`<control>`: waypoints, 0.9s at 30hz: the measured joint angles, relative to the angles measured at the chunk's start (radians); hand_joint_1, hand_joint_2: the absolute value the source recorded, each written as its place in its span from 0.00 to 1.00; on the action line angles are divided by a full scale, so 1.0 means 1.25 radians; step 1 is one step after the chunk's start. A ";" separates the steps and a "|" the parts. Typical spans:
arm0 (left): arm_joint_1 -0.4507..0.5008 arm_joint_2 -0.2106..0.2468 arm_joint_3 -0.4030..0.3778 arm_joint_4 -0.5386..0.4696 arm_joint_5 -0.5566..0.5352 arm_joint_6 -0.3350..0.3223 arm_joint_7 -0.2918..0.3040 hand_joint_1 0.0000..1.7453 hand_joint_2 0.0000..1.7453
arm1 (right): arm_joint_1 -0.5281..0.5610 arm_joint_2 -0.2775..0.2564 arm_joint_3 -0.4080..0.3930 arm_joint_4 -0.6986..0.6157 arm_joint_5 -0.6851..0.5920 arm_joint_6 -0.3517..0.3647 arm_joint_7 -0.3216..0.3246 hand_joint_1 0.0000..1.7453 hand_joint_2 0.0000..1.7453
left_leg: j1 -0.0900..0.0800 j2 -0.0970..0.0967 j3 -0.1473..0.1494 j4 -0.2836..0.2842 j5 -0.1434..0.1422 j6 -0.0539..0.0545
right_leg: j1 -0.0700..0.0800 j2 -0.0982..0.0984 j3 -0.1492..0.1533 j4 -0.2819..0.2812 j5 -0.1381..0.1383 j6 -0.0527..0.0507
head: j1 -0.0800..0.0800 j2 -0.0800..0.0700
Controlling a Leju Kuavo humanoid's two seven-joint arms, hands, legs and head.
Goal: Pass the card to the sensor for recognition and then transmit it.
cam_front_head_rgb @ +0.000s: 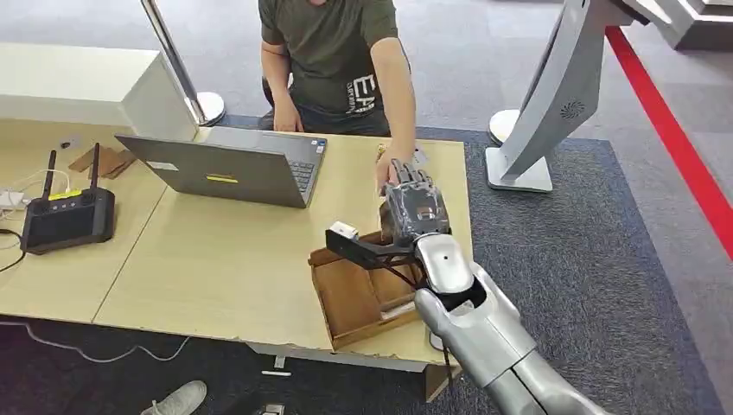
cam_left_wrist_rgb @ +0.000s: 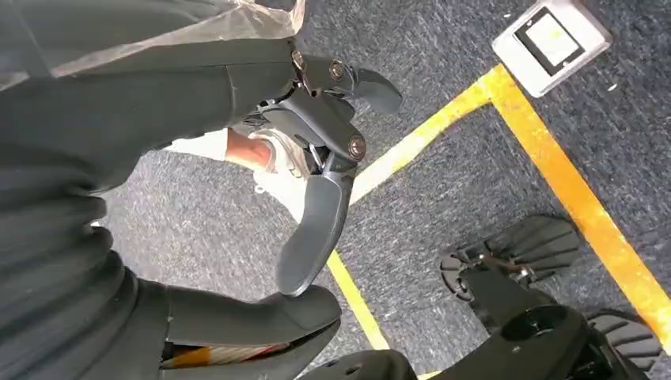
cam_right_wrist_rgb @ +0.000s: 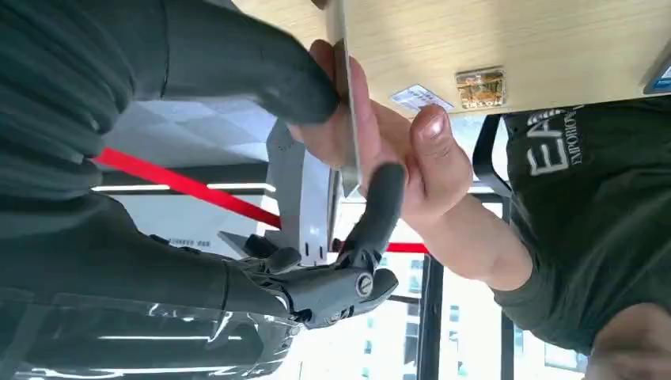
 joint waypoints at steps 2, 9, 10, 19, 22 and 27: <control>0.000 0.000 -0.003 0.000 0.000 0.001 0.000 0.00 1.00 | 0.000 0.000 -0.003 0.003 0.006 -0.008 0.002 0.00 1.00 | 0.000 0.000 0.000 0.000 0.000 0.000 | 0.000 0.000 0.000 0.000 0.000 0.000 | 0.000 0.000; 0.000 -0.002 -0.010 0.000 0.000 0.002 0.000 0.00 1.00 | 0.003 -0.005 -0.024 0.007 0.022 -0.097 0.018 0.00 1.00 | 0.000 0.000 0.000 0.000 0.000 0.000 | 0.000 0.000 0.000 0.000 0.000 0.000 | 0.000 0.000; 0.000 -0.002 -0.011 0.000 0.000 0.002 0.000 0.00 1.00 | 0.006 -0.006 -0.031 0.007 0.006 -0.124 0.016 0.00 1.00 | 0.000 0.000 0.000 0.000 0.000 0.000 | 0.000 0.000 0.000 0.000 0.000 0.000 | 0.000 0.000; 0.001 -0.003 -0.018 0.000 0.000 0.015 0.002 0.00 1.00 | 0.081 -0.035 -0.214 0.007 -0.744 -0.478 -0.250 0.00 1.00 | 0.000 0.000 0.001 0.000 0.000 0.000 | 0.000 0.000 0.000 -0.001 0.000 0.000 | 0.000 0.000; 0.002 -0.003 -0.021 0.000 0.000 0.016 0.005 0.00 1.00 | 0.123 -0.062 -0.297 0.016 -1.046 -0.525 -0.350 0.00 1.00 | -0.001 -0.001 0.000 0.000 0.000 0.000 | 0.000 0.000 0.001 -0.001 0.000 0.000 | 0.000 0.000; 0.004 -0.003 -0.024 0.000 0.000 0.016 0.005 0.00 1.00 | 0.164 -0.100 -0.382 0.037 -1.165 -0.533 -0.400 0.00 1.00 | -0.001 0.001 0.000 0.000 -0.001 0.001 | -0.001 0.002 0.000 -0.001 0.001 0.000 | 0.000 0.000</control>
